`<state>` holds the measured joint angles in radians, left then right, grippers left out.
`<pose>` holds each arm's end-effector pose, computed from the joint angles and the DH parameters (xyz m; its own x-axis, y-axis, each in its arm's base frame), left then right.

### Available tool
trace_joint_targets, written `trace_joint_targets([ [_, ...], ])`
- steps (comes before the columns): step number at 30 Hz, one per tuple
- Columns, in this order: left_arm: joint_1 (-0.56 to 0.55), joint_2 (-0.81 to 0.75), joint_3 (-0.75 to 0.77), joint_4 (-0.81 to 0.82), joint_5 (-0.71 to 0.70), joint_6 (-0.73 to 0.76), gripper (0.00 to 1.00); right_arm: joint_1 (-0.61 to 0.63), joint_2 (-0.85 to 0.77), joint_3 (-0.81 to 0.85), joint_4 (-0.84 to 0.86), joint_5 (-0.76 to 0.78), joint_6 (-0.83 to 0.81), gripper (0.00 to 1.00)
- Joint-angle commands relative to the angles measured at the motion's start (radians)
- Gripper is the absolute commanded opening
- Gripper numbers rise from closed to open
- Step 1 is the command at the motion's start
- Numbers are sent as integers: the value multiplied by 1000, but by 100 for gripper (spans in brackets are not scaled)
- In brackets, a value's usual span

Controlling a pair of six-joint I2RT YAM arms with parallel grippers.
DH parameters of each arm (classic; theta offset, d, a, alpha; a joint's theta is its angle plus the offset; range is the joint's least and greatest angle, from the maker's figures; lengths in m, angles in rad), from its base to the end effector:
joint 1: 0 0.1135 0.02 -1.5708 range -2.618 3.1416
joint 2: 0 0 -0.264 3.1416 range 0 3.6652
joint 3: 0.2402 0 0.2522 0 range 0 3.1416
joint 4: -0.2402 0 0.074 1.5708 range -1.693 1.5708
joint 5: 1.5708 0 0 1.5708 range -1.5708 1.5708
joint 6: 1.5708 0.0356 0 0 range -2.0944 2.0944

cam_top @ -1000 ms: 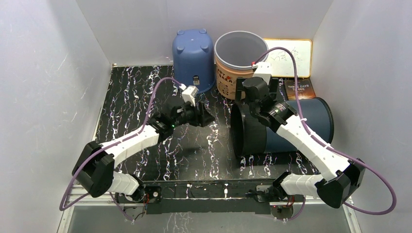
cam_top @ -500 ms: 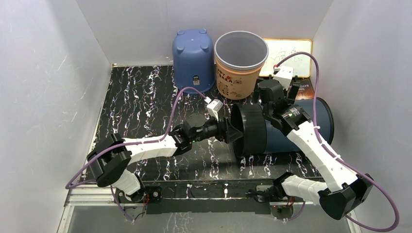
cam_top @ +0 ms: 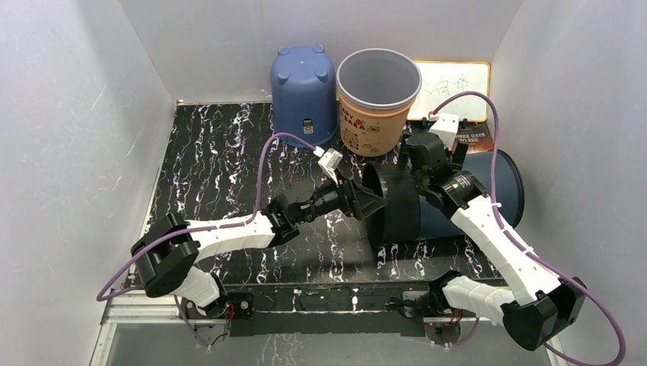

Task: Turn the large container upside down

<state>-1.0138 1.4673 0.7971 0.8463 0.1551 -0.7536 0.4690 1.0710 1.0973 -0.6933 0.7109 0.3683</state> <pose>0.1695 -0.2826 0.2901 -0.5613 -0.3775 -0.7365 0.7336 0.1850 -0.6539 0.2033 0.0770 0.3492 -0.4735 0.0659 -0.8783 0.3058 0.9475 -0.0937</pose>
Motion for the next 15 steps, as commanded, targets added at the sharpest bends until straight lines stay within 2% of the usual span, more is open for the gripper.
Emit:
trace_joint_targets([
  [1,-6,37,39,76,-5,-10,82,-10,-25,3,34,11,11,98],
  [4,-9,91,71,75,-1,-16,87,-14,-33,0,31,-2,19,98],
  [9,-11,178,100,123,15,-55,89,-16,-37,-14,29,-14,20,98],
  [11,-12,206,112,140,27,-71,94,-18,-37,-25,30,-17,20,98],
  [15,-14,253,132,143,31,-88,94,-21,-36,-49,43,-40,25,98],
])
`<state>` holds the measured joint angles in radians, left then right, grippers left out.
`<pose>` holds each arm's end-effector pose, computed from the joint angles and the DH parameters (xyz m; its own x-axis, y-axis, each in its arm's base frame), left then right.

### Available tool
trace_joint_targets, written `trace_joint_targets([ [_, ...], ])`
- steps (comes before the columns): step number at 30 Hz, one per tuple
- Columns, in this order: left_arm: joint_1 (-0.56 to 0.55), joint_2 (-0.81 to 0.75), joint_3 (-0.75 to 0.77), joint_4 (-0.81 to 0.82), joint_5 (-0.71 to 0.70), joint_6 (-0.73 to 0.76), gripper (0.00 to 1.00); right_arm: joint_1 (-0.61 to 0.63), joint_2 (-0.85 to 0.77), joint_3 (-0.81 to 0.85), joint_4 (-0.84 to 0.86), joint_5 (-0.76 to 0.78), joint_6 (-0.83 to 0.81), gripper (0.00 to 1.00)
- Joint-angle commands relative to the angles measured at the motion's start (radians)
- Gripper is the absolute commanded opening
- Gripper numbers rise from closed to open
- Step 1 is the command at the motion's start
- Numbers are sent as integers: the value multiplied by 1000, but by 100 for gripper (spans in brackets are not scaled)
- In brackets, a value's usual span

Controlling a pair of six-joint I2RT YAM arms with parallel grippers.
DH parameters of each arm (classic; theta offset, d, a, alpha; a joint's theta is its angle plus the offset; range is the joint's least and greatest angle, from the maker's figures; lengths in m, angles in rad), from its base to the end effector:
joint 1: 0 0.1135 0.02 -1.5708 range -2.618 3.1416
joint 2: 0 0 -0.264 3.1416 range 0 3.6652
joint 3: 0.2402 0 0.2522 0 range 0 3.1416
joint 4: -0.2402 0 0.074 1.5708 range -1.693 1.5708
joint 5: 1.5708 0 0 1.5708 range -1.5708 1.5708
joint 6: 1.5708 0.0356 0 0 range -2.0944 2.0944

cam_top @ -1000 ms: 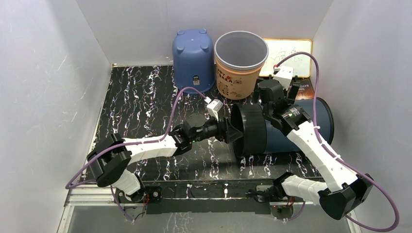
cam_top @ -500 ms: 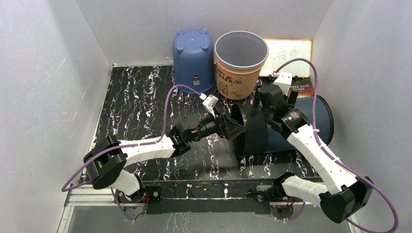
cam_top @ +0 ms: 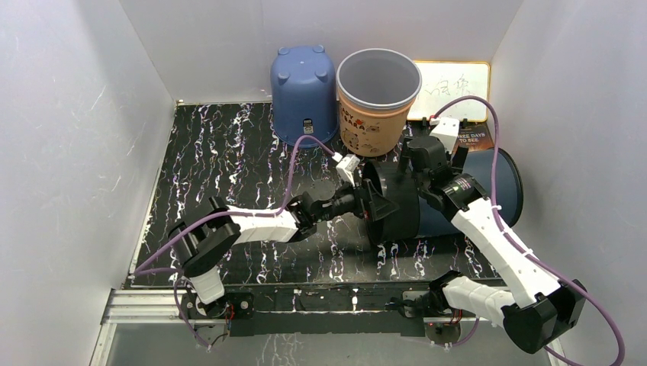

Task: Turn the large container upside down

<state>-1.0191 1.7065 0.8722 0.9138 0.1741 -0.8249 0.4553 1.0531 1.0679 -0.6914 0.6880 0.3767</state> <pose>0.1905 -0.3213 0.2426 -0.6543 -0.3170 -0.6866 0.6612 0.2008 -0.7228 0.2008 0.0732 0.3430 -0.4843 0.0793 -0.8713 0.3045 0.9489 -0.0829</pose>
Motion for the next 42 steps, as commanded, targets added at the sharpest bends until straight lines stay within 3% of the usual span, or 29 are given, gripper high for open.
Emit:
trace_joint_targets([
  [1,-9,20,61,70,13,-16,93,-8,-18,-28,44,-25,20,98],
  [3,-9,33,62,62,13,-16,85,-7,-18,-41,44,-38,26,98],
  [7,-9,28,39,33,0,-12,53,-10,-29,-66,52,-42,28,98],
  [9,-9,4,25,-14,-15,4,23,-11,-29,-75,59,-46,29,98],
  [10,-9,-17,17,-53,-31,15,2,-13,-28,-78,61,-51,29,98],
  [19,-8,-315,-95,-441,-238,180,0,-16,-5,-103,90,-76,27,98],
  [28,1,-657,-182,-809,-489,252,0,-17,0,-101,97,-77,21,98],
  [38,17,-829,-174,-1011,-608,280,0,-17,-9,-97,101,-81,21,98],
  [42,19,-858,-199,-974,-580,269,0,-17,-6,-103,102,-81,21,98],
])
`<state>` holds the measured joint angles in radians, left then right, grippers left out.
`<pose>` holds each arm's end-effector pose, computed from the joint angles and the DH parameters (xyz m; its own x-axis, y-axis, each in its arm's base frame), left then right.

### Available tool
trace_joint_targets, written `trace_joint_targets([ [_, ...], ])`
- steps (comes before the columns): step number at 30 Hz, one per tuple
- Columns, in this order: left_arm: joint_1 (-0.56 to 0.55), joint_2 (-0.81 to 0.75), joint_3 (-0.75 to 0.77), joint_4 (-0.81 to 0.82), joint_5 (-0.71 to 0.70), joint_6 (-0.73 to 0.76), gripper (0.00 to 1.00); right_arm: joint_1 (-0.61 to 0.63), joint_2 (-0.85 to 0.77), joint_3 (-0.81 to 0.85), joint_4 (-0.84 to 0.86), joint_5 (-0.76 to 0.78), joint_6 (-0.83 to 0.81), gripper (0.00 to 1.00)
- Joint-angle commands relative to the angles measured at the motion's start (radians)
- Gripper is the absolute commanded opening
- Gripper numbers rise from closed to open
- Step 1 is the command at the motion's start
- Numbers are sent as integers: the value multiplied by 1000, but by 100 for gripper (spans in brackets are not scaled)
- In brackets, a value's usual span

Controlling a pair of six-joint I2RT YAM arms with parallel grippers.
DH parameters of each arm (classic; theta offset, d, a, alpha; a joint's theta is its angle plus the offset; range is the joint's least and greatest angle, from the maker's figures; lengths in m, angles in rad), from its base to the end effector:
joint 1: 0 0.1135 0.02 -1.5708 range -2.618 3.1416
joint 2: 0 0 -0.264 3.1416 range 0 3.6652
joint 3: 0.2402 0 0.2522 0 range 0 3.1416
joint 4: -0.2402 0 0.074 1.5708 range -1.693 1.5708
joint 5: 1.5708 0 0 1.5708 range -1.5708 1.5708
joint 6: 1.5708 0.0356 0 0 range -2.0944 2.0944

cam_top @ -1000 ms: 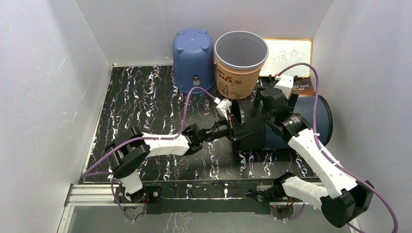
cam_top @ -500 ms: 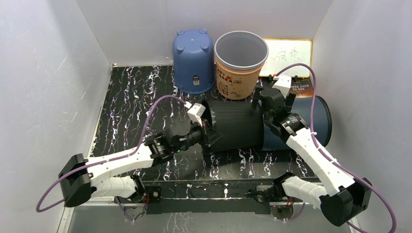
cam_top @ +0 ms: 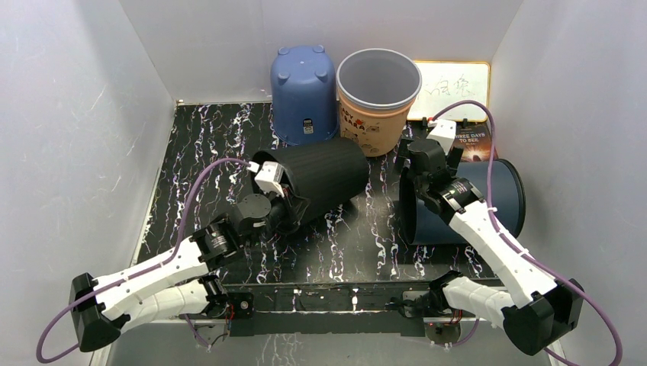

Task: Turn the large container upside down

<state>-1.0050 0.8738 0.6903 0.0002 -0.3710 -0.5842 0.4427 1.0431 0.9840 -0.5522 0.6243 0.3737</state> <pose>0.1222 -0.1684 0.3107 -0.4100 -0.3132 -0.8566 0.4430 0.7526 -0.4872 0.2072 0.0752 0.3280 -0.4518 0.1136 -0.8849 0.2684 0.9632 -0.0134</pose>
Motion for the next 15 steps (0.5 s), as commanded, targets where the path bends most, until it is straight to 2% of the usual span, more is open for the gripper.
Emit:
trace_joint_targets([
  [1,5,-29,-23,-34,-17,26,0,-4,5,-19,-37,-17,24,98],
  [4,6,-32,-19,22,37,12,0,-4,4,-18,-37,-11,24,98],
  [9,27,-36,-100,247,153,-41,0,-4,-8,-3,-38,3,33,98],
  [11,64,-11,-161,367,224,-95,0,-4,-11,4,-31,-4,36,98],
  [15,184,94,-295,708,418,-239,0,-4,-1,18,-31,-15,36,98],
])
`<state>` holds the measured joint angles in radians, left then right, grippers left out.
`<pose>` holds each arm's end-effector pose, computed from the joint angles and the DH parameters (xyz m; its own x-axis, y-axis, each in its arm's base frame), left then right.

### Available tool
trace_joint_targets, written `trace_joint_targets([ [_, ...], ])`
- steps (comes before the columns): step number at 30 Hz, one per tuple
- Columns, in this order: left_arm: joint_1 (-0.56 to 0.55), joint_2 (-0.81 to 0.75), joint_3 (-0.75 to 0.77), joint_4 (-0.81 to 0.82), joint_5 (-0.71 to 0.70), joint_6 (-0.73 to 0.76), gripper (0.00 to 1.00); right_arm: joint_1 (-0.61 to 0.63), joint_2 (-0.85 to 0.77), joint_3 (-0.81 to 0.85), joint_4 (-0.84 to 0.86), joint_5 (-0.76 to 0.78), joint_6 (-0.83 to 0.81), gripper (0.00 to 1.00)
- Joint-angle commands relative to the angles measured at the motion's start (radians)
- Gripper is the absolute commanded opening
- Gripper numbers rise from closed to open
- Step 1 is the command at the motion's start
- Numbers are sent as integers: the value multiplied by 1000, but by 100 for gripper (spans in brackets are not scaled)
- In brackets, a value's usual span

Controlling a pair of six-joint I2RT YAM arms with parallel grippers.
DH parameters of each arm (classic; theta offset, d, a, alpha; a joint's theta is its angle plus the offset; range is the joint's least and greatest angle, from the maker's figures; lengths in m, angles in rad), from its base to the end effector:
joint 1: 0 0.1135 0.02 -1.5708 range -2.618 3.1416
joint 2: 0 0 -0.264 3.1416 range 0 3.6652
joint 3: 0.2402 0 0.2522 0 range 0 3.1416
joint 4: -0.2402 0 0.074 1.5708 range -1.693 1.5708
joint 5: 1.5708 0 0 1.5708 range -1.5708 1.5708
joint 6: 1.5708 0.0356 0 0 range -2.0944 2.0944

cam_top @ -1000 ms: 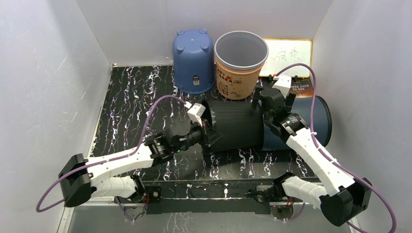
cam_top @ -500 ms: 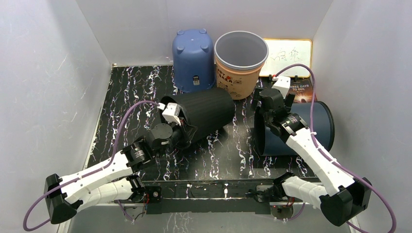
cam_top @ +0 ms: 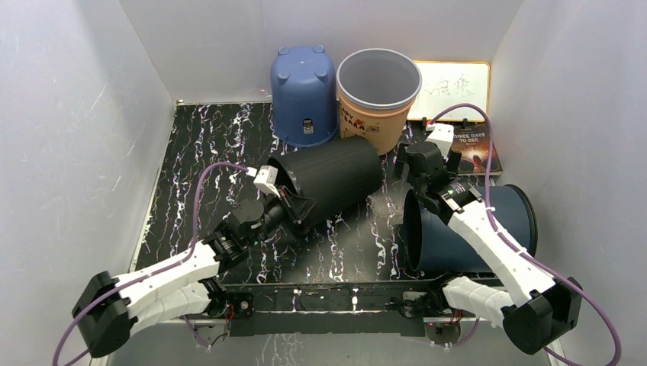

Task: Turn the large container upside down

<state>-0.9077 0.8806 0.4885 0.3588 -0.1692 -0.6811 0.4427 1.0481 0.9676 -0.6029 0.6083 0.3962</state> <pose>0.1341 -0.1620 0.2753 -0.4398 -0.4452 -0.7800 0.5101 0.5909 -0.6249 0.2050 0.0747 0.3172 -0.5075 0.1099 -0.8546 0.2653 0.9636 -0.0336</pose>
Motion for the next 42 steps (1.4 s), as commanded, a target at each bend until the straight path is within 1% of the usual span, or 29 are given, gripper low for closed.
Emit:
trace_joint_targets([
  [1,106,111,-103,391,249,-156,0,-4,-4,35,20,-1,13,98],
  [2,115,129,-98,418,275,-154,0,-4,-2,36,20,-2,13,98],
  [6,119,142,-36,429,356,-112,0,-4,-5,29,21,4,8,98],
  [10,121,109,24,388,426,-91,0,-5,-1,25,28,11,7,98],
  [15,121,64,30,480,515,-175,0,-6,3,26,41,19,9,98],
  [18,135,61,-20,543,514,-226,0,-6,11,31,43,22,9,98],
  [20,169,89,-94,645,516,-299,0,-6,11,31,45,20,11,98],
  [22,217,173,-201,837,528,-404,0,-6,9,31,48,17,13,98],
  [25,287,343,-316,1155,542,-538,0,-6,5,35,49,13,13,98],
  [28,354,514,-394,1390,564,-623,0,-6,-7,37,50,20,13,98],
  [29,377,564,-409,1423,580,-642,0,-6,-11,36,53,23,12,98],
  [33,453,608,-433,1421,635,-637,0,-6,-30,34,57,42,13,98],
  [36,515,590,-442,1352,689,-630,0,-6,-44,49,52,51,15,98],
  [39,563,538,-434,1204,733,-583,0,-6,-58,68,53,37,14,98],
  [42,592,457,-404,992,749,-493,0,-6,-57,84,44,17,13,98],
])
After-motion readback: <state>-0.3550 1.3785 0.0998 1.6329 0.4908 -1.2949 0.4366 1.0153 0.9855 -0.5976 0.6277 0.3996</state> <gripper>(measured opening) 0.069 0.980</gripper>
